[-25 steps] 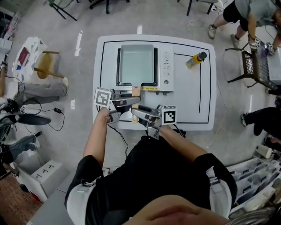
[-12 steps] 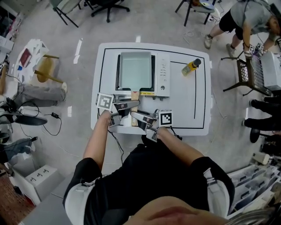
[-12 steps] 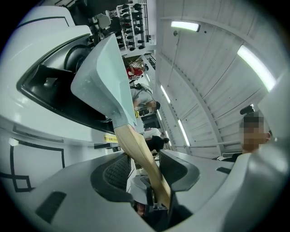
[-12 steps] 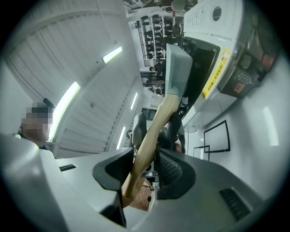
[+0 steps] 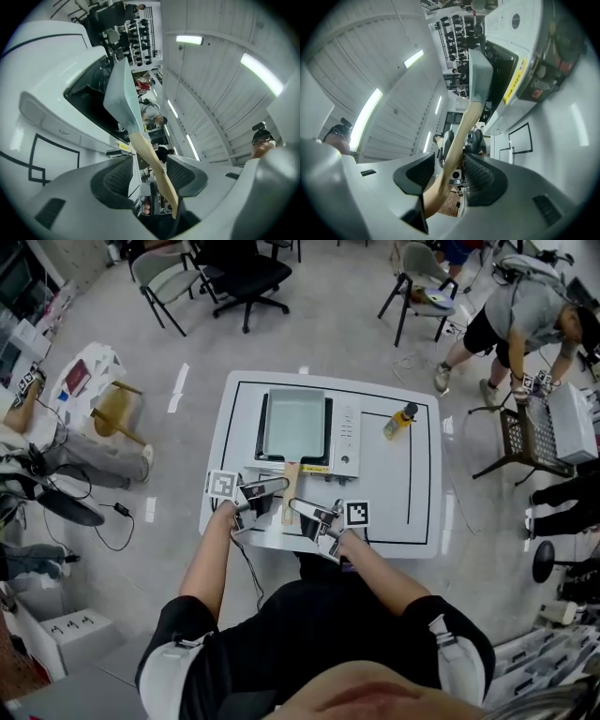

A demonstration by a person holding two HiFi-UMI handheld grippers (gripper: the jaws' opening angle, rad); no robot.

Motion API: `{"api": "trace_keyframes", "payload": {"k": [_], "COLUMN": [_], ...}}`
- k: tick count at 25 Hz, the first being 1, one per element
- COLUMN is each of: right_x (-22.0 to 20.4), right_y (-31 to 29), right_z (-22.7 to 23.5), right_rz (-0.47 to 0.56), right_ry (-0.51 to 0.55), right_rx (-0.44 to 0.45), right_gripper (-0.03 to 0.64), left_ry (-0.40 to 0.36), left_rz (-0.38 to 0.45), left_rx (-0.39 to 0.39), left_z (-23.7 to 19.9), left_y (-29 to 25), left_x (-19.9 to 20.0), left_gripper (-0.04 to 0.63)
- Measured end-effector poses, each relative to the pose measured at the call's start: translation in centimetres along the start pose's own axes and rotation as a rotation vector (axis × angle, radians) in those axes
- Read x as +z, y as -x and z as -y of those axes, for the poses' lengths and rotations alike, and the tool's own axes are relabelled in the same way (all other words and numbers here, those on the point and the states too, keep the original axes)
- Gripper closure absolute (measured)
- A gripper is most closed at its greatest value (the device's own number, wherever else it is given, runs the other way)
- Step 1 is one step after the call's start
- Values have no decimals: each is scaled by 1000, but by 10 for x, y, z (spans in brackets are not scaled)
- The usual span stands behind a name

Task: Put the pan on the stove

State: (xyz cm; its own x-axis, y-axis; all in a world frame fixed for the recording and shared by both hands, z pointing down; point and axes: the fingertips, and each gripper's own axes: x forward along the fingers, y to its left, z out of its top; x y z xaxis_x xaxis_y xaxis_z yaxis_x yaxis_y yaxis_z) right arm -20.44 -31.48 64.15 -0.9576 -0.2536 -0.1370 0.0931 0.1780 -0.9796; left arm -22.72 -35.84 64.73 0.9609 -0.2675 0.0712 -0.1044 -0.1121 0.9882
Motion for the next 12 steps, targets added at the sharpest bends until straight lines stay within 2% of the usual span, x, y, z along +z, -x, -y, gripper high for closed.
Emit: {"api": "trace_keyframes", "payload": {"k": [3,4,5,7,9,12], "right_x": [8,13,19,29,34,37], "right_y": [26,35,44,60,75,99], "right_z": [1,-3,-10,-33,-57,-94], "right_rz": [20,39,62,121,185,267], "right_ry": [75,128,194,323,423,623], "right_rx": [-71,-90,-102,-107,-120,-181], "right_gripper": [420,422,436,505,549,569], "left_ry": [9,-15,-75,-238,-349,-546], "left_rz": [99,132,166,239,327,455], "left_rx": [48,71,95,130,144,194], "left_z": [2,3,5,15,37,81], "left_y": [21,29,37,55,69,89], "left_x": [0,1,2,5,-1,-17], "left_gripper": [370,370,371,390,433,528]}}
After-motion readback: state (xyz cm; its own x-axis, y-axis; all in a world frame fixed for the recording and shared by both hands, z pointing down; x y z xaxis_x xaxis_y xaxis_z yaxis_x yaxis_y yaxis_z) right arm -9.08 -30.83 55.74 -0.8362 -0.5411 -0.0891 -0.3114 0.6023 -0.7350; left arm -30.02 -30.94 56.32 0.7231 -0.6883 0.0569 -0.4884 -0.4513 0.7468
